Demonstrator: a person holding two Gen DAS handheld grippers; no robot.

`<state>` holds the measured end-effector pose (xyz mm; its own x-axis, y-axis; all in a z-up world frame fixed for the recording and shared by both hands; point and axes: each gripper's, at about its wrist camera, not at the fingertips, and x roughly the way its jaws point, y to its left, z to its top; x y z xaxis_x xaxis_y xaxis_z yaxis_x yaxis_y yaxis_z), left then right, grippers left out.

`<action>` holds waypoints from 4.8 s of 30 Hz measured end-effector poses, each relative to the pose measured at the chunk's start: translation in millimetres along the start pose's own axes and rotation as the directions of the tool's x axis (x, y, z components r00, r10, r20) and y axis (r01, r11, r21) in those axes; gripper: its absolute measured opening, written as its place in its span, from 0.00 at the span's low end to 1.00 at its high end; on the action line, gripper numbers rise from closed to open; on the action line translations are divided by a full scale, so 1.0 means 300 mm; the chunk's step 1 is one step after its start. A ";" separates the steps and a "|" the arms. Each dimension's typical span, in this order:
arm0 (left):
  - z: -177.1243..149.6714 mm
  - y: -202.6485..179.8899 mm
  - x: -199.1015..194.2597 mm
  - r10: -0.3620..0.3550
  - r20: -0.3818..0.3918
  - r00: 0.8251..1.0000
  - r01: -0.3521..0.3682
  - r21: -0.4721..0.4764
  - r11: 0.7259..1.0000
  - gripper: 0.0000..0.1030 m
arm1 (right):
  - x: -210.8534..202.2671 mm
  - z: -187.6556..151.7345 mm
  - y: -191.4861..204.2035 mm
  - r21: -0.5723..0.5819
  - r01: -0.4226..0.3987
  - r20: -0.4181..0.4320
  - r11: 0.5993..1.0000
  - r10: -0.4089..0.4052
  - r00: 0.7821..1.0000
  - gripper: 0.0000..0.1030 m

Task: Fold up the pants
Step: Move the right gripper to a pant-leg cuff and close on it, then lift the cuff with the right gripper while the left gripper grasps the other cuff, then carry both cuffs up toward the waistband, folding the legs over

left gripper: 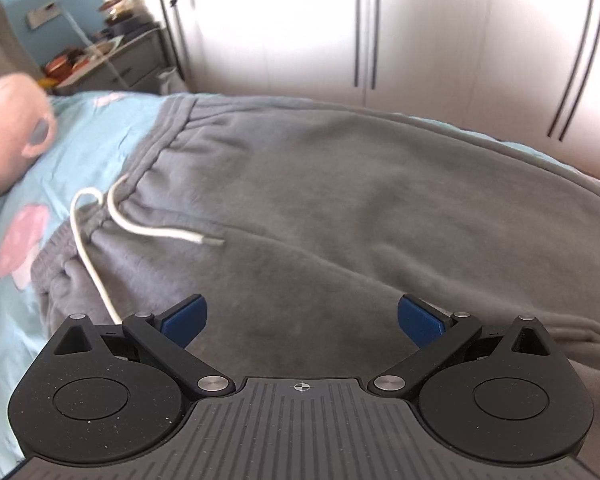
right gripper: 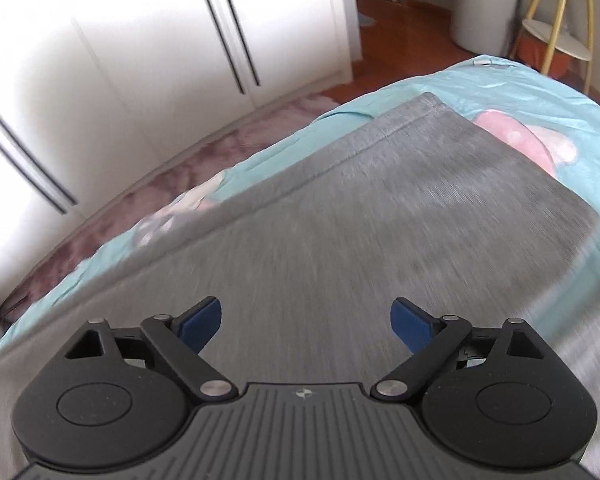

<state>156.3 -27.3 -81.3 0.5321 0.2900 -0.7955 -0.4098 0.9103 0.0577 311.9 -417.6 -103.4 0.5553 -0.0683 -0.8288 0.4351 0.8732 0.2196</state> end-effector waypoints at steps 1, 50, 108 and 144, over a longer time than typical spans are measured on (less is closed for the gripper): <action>0.002 0.014 0.017 -0.010 -0.002 1.000 0.010 -0.013 1.000 1.00 | 0.045 0.036 0.008 0.016 0.019 -0.006 1.000 -0.019 1.000 0.77; 0.194 0.183 0.108 -0.335 0.084 0.938 0.345 -0.248 0.905 1.00 | -0.363 -0.592 -0.356 0.052 -0.064 0.403 0.997 0.038 0.914 0.89; -0.284 0.678 0.028 -0.358 0.054 0.932 0.344 -0.441 0.829 0.58 | -0.388 -0.749 -1.177 0.670 -0.211 0.259 0.712 0.042 0.965 0.07; -0.268 1.010 -0.014 -0.378 0.180 0.908 0.403 -0.622 0.672 0.04 | -0.533 -0.686 -1.118 0.650 -0.440 0.389 0.620 0.227 0.893 0.04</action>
<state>-29.7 223.6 -109.1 0.7716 -0.0274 -0.6356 -0.5216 0.5447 -0.6567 -68.9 -600.2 -150.4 0.8701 -0.0507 -0.4903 0.4857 0.2575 0.8353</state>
